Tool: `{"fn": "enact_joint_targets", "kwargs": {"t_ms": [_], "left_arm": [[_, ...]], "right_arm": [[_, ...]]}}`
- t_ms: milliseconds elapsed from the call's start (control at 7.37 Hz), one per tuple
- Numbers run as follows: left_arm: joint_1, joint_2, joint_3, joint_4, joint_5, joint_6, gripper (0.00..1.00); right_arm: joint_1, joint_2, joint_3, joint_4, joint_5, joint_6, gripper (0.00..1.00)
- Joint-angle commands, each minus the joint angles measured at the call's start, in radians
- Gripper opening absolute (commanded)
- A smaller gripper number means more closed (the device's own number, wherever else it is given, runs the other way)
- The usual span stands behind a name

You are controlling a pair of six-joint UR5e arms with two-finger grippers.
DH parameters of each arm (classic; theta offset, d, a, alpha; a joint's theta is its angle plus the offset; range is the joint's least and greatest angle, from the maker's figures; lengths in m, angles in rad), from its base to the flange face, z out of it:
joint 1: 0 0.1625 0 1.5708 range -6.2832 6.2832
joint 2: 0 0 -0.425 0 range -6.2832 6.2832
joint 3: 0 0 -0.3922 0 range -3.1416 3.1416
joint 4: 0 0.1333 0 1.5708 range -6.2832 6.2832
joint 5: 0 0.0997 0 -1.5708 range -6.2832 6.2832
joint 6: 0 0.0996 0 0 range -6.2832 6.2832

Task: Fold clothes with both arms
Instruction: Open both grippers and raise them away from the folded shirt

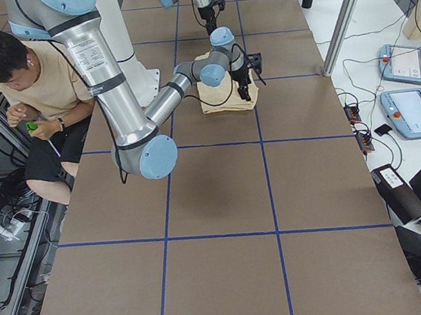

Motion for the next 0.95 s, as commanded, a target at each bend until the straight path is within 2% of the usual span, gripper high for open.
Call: {"fn": "enact_joint_targets", "kwargs": {"t_ms": [0,136,271,678,814], "left_arm": [[0.131,0.017,0.0,0.0,0.067,-0.136,0.85],[0.145,0.011,0.016,-0.001,0.067,-0.137,0.78],[0.145,0.003,0.042,-0.001,0.067,-0.137,0.67],[0.147,0.003,0.152,-0.186,0.066,-0.134,0.65],[0.147,0.004,0.142,-0.188,0.063,-0.136,0.59]], "right_arm": [[0.01,-0.032,0.032,0.001,0.013,-0.022,1.0],[0.012,-0.03,0.032,0.001,0.013,-0.022,1.0],[0.012,-0.03,0.032,0.001,0.012,-0.022,1.0],[0.012,-0.032,0.033,0.001,0.012,-0.02,1.0],[0.01,-0.03,0.033,0.001,0.012,-0.02,1.0]]}}
